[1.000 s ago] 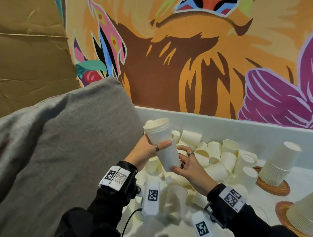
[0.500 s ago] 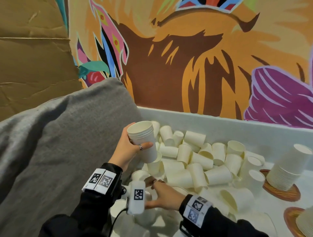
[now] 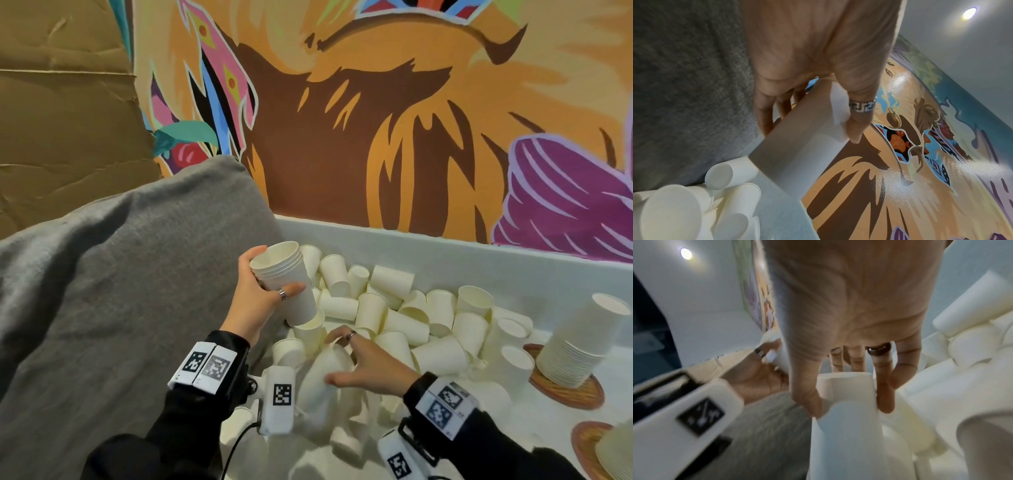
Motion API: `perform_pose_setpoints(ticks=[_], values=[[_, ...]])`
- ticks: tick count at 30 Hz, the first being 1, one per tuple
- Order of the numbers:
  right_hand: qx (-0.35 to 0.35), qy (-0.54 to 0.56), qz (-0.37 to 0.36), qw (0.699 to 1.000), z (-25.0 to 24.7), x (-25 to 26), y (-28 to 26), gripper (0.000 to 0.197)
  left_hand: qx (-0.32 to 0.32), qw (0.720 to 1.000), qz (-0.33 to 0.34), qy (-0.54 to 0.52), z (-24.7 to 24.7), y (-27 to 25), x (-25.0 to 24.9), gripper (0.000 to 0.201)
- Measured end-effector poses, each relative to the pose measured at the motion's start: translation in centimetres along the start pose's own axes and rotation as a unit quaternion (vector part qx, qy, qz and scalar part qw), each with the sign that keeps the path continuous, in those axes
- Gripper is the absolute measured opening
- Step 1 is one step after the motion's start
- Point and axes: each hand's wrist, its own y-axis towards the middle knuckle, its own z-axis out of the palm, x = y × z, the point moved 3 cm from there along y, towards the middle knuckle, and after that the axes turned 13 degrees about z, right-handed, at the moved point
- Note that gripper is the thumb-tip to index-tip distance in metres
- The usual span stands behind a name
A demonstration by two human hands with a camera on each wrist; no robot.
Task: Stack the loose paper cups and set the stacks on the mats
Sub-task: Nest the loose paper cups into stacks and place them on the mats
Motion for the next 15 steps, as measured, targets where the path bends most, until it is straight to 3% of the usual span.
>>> perform_pose_setpoints(ticks=[4,7,10,15], values=[[-0.057,0.152,0.045,0.986,-3.7,-1.4,-0.7,0.036,-0.020,1.000,-0.008,-0.015,0.3,0.3,0.2,0.073],[-0.081,0.327,0.060,0.940,-4.9,-1.9,-0.9,0.030,-0.028,0.999,-0.020,-0.020,0.4,0.3,0.4,0.072],[-0.049,0.440,0.042,0.896,-4.5,-1.0,-0.8,0.035,-0.022,0.999,-0.037,-0.029,0.8,0.2,0.7,0.070],[0.026,0.519,0.023,0.854,-2.7,1.0,0.0,0.027,-0.018,0.996,-0.062,-0.057,0.7,0.0,0.7,0.058]])
